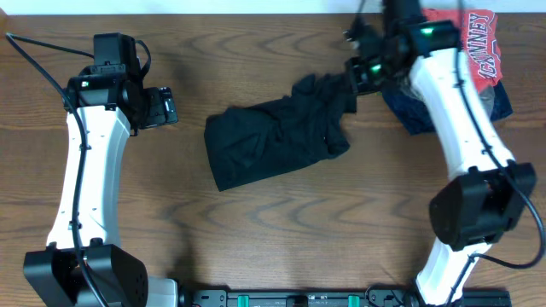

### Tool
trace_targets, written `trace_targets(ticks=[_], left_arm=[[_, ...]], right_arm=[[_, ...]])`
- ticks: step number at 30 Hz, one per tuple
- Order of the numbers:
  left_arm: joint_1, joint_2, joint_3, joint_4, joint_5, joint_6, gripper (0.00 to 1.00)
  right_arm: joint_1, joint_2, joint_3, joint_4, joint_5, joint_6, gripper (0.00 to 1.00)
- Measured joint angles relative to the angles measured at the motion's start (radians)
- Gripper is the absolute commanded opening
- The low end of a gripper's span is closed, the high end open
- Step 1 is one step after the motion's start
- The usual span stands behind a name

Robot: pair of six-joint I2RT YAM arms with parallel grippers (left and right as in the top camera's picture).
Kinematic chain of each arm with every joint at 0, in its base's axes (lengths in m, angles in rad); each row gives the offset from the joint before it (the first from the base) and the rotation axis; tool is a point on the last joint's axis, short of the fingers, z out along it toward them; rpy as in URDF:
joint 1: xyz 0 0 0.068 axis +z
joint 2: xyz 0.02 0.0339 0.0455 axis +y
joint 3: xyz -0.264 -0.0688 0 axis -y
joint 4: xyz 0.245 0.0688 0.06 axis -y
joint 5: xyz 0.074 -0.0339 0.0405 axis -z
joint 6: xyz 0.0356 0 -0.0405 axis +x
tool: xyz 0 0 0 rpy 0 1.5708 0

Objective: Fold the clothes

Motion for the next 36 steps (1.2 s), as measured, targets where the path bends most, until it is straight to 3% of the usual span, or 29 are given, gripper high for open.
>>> trace_targets(ticks=[10, 18, 24, 36], left_arm=[[0.000, 0.000, 0.000, 0.000, 0.001, 0.000, 0.98], [0.005, 0.000, 0.000, 0.000, 0.001, 0.000, 0.98], [0.048, 0.000, 0.000, 0.000, 0.001, 0.000, 0.98], [0.094, 0.000, 0.000, 0.012, 0.001, 0.000, 0.98]], right_arm=[[0.283, 0.011, -0.002, 0.259, 0.028, 0.023, 0.01], [0.470, 0.126, -0.002, 0.337, 0.031, 0.042, 0.01], [0.533, 0.227, -0.002, 0.396, 0.027, 0.045, 0.01], [0.643, 0.233, -0.005, 0.504, 0.023, 0.053, 0.01]])
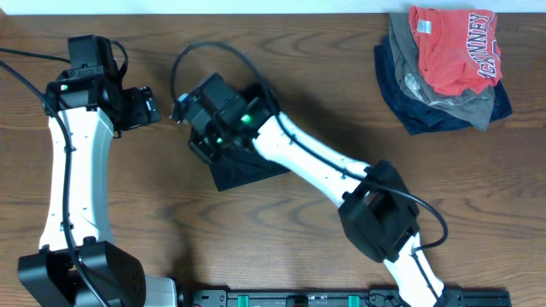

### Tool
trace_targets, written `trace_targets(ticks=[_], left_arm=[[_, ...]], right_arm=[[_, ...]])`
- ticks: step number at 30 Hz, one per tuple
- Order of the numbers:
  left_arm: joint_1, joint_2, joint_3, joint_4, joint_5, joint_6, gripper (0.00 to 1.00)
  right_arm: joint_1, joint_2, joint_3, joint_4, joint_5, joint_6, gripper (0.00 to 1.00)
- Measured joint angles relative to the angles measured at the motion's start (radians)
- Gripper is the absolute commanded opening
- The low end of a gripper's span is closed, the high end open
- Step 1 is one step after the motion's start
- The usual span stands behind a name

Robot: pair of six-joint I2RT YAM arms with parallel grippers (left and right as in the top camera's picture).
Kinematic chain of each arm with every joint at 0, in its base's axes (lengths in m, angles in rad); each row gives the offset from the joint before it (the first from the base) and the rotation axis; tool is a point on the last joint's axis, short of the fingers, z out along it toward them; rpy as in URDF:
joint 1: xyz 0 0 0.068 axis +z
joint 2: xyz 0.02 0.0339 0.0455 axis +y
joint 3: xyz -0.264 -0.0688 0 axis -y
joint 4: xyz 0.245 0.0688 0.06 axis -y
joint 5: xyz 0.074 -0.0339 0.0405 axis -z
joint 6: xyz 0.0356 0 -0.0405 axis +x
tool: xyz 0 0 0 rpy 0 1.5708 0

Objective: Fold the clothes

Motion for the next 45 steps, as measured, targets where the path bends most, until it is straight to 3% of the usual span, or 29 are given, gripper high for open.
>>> trace_targets(ticks=[4, 5, 6, 7, 8, 16, 28, 41, 45], left_arm=[[0.000, 0.000, 0.000, 0.008, 0.000, 0.000, 0.98], [0.000, 0.000, 0.000, 0.011, 0.000, 0.000, 0.98], [0.000, 0.000, 0.000, 0.014, 0.000, 0.000, 0.98], [0.000, 0.000, 0.000, 0.018, 0.000, 0.000, 0.98], [0.000, 0.000, 0.000, 0.020, 0.000, 0.000, 0.98], [0.002, 0.000, 0.000, 0.025, 0.000, 0.000, 0.98], [0.091, 0.000, 0.000, 0.084, 0.000, 0.000, 0.98], [0.200, 0.021, 0.000, 0.137, 0.002, -0.027, 0.98], [0.200, 0.040, 0.000, 0.132, 0.003, -0.038, 0.98]], right_arm=[[0.035, 0.001, 0.000, -0.001, -0.002, 0.000, 0.02], [0.039, 0.003, 0.000, -0.001, -0.003, 0.000, 0.19], [0.041, 0.005, 0.000, -0.001, -0.005, 0.008, 0.45], [0.042, 0.010, 0.000, 0.000, -0.009, 0.010, 0.78], [0.041, 0.014, 0.000, 0.000, -0.011, 0.007, 0.99], [0.001, 0.024, 0.006, -0.114, -0.002, 0.006, 0.99], [-0.259, -0.008, 0.013, -0.262, 0.055, -0.008, 0.99], [-0.261, 0.130, 0.018, -0.368, 0.086, -0.052, 0.99], [-0.262, 0.130, 0.024, -0.376, 0.184, -0.054, 0.99]])
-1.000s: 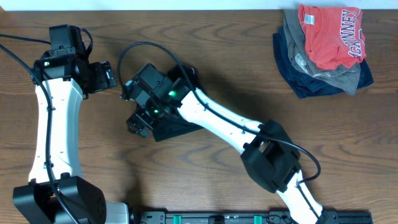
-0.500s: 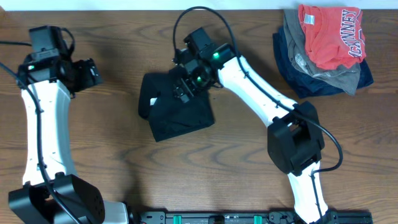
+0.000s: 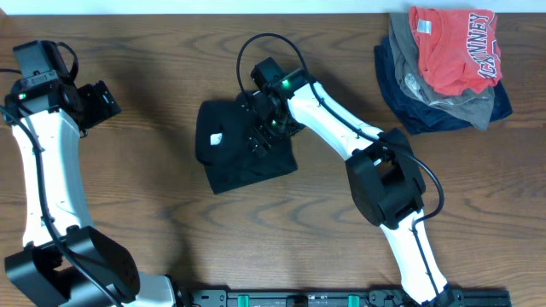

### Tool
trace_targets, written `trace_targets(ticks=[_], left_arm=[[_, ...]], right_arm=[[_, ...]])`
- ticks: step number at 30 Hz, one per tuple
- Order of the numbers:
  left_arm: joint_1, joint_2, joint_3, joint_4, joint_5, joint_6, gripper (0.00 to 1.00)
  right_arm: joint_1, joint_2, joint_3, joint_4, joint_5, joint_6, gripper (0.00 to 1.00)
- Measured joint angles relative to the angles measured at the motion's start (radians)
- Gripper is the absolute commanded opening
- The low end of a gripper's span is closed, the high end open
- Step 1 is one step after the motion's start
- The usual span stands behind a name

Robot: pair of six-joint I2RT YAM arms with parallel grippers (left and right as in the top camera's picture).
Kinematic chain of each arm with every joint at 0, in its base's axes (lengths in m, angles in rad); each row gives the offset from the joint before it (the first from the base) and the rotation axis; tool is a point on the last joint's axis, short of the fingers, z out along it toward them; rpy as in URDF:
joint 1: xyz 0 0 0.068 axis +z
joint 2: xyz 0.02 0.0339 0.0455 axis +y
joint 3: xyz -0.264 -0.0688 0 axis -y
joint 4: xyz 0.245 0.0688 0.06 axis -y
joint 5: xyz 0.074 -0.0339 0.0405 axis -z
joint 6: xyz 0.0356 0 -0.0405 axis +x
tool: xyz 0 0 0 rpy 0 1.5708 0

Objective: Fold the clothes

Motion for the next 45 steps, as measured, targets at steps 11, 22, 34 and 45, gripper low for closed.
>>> trace_targets(ticks=[11, 22, 34, 45], left_arm=[[0.000, 0.003, 0.000, -0.002, 0.032, -0.016, 0.98], [0.000, 0.003, 0.000, -0.003, 0.047, -0.018, 0.98], [0.000, 0.003, 0.000, -0.004, 0.049, -0.018, 0.98], [0.000, 0.003, 0.000, -0.010, 0.049, -0.018, 0.98]], right_arm=[[-0.139, 0.008, 0.047, -0.030, 0.269, -0.028, 0.99], [-0.106, -0.010, 0.409, -0.344, 0.212, -0.159, 0.99], [0.074, -0.017, 0.175, -0.372, 0.106, -0.258, 0.99], [0.102, -0.030, -0.082, 0.060, 0.197, -0.341, 0.96]])
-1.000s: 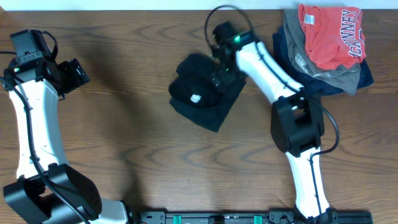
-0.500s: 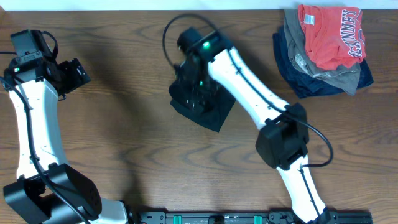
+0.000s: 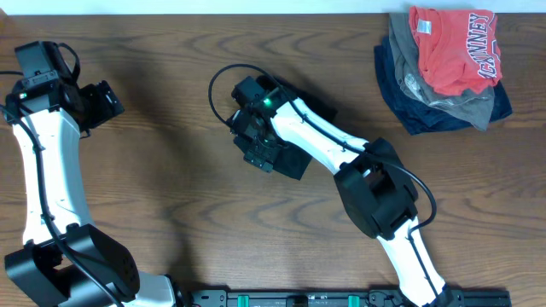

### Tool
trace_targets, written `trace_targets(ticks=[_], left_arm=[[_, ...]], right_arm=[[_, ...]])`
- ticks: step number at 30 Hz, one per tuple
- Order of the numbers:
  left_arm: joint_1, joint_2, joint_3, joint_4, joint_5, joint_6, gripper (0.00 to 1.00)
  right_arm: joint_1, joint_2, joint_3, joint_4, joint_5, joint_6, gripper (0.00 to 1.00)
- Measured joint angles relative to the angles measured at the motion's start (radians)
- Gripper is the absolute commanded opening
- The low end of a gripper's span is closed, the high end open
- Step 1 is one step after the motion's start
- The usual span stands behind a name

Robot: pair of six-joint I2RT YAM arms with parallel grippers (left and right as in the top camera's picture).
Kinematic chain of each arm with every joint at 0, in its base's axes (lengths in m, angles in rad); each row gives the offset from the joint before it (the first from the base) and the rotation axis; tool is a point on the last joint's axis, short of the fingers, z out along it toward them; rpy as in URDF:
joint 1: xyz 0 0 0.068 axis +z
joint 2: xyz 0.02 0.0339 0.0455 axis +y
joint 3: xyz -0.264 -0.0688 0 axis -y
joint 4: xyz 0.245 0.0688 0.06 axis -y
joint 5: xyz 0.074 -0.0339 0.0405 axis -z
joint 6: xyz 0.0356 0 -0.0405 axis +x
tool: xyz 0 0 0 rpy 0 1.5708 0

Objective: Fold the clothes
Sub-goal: 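Carry the folded shirt with the right gripper onto the clothes stack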

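Note:
The black garment (image 3: 292, 164) shows only as a small dark bunch in the middle of the table, mostly hidden under my right arm. My right gripper (image 3: 256, 143) sits on its left edge, apparently shut on the fabric, though its fingers are hidden from above. My left gripper (image 3: 104, 100) hangs open over bare wood at the far left, well away from the garment.
A pile of clothes (image 3: 444, 68) lies at the back right corner: a red printed shirt on top of grey and navy pieces. The right arm's long white link (image 3: 316, 145) crosses the table's middle. The wooden table (image 3: 171, 222) is bare in front.
The black garment was a flat square with a white label showing; its left half no longer shows and it is bunched under the right gripper, which has shifted slightly left and forward. The left arm is unchanged.
First the right gripper held the black garment's right end near the clothes pile. Then it was over the garment's left side. After that the garment lay as a square with the gripper over its middle and the left arm drawn back. Now the garment is bunched smaller.

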Motion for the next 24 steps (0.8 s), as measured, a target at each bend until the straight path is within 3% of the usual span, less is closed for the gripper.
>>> trace_targets(ticks=[3, 7, 8, 17, 24], left_arm=[[0.000, 0.000, 0.000, -0.002, 0.000, 0.000, 0.98], [0.000, 0.000, 0.000, -0.003, 0.000, 0.000, 0.98], [0.000, 0.001, 0.000, -0.003, 0.000, 0.000, 0.98], [0.000, 0.030, 0.000, -0.005, 0.000, 0.000, 0.98], [0.000, 0.035, -0.001, -0.005, 0.000, 0.000, 0.98]], right_arm=[[0.000, -0.014, -0.037, 0.039, 0.021, -0.020, 0.79], [-0.006, -0.024, -0.061, 0.060, 0.058, -0.028, 0.06], [-0.008, -0.026, -0.062, 0.061, 0.062, -0.023, 0.01], [-0.076, -0.033, -0.010, -0.023, 0.114, 0.051, 0.01], [-0.208, -0.083, 0.209, -0.050, 0.245, 0.035, 0.01]])
